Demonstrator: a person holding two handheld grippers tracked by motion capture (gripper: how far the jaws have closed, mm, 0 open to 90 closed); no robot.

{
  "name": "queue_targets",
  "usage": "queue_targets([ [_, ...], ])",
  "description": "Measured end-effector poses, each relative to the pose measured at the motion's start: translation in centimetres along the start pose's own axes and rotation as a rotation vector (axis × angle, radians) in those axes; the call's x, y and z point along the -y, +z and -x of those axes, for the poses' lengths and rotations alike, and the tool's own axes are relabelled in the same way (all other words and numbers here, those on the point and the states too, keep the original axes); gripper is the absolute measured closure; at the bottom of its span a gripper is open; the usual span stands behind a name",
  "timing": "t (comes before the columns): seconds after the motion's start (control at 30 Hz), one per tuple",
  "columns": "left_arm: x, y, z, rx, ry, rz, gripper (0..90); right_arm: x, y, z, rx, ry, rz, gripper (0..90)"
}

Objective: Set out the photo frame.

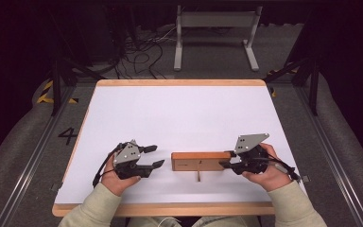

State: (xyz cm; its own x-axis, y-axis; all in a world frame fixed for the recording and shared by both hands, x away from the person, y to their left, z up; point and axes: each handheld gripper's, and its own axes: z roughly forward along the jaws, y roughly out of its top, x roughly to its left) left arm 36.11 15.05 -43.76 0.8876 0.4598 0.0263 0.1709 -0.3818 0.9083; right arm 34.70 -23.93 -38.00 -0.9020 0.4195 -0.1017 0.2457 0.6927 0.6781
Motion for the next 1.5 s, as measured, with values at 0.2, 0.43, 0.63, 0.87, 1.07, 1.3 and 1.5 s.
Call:
queue_targets([
  [0.2, 0.4, -0.3, -0.9, -0.023, -0.035, 0.007, 41.9, 0.1, -0.4, -0.8, -0.013, -0.026, -0.018, 59.9],
  [0.43, 0.4, -0.3, -1.1, -0.041, -0.039, 0.003, 41.9, 0.5, -0.5, -1.3, -0.054, -0.029, -0.047, 54.0],
  [0.63, 0.4, -0.4, -1.4, -0.049, -0.046, 0.007, 42.0, 0.9, -0.8, -1.2, -0.045, -0.01, -0.063, 49.1],
  [0.87, 0.4, -0.5, -1.5, -0.061, -0.055, 0.007, 42.1, 1.9, -0.6, -1.0, -0.02, 0.026, -0.136, 52.6],
  [1.07, 0.5, -0.5, -1.7, -0.066, -0.064, 0.006, 42.4, 2.4, -0.1, -1.0, -0.079, 0.037, -0.211, 73.7],
  [1.3, 0.5, -0.2, -1.6, -0.067, -0.064, -0.005, 42.4, 2.7, 0.7, -1.2, -0.115, 0.026, -0.228, 89.0],
  [1.5, 0.5, -0.4, -1.9, -0.072, -0.085, 0.001, 42.3, 2.8, 1.7, -1.2, -0.146, 0.046, -0.218, 90.0],
])
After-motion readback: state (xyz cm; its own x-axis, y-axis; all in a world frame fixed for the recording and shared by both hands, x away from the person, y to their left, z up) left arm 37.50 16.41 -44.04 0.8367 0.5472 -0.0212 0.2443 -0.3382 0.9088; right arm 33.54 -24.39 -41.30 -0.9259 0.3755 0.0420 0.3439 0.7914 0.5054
